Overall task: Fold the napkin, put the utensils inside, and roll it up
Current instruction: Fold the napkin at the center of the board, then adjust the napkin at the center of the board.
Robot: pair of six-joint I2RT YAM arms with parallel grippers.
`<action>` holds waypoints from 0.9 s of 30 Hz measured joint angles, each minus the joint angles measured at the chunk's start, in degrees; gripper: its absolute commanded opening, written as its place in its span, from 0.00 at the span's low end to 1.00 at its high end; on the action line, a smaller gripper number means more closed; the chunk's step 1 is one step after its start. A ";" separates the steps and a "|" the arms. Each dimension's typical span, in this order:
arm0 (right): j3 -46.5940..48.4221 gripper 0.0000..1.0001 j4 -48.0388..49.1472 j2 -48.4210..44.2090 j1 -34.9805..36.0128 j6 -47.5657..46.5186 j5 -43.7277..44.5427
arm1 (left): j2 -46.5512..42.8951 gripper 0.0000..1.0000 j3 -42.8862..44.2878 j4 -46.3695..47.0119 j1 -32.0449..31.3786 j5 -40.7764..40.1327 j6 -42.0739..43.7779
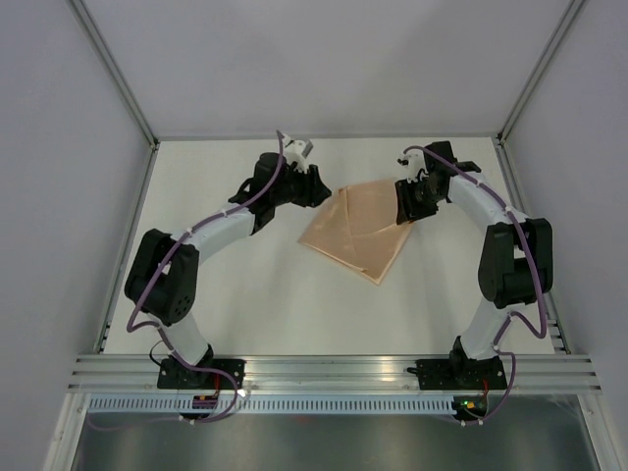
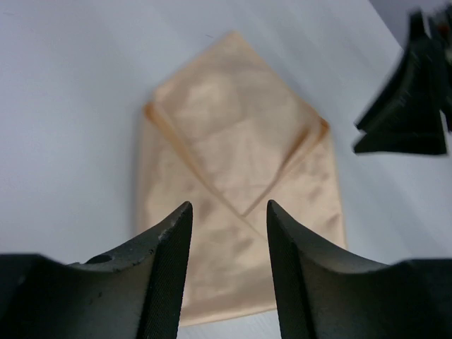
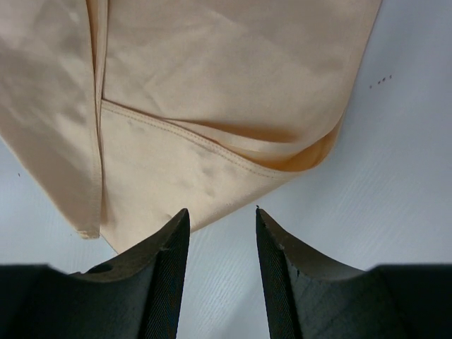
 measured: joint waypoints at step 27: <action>-7.80 0.44 2.08 6.32 0.37 -0.37 2.73 | 9.66 0.38 -2.45 -11.04 7.21 -17.86 -11.43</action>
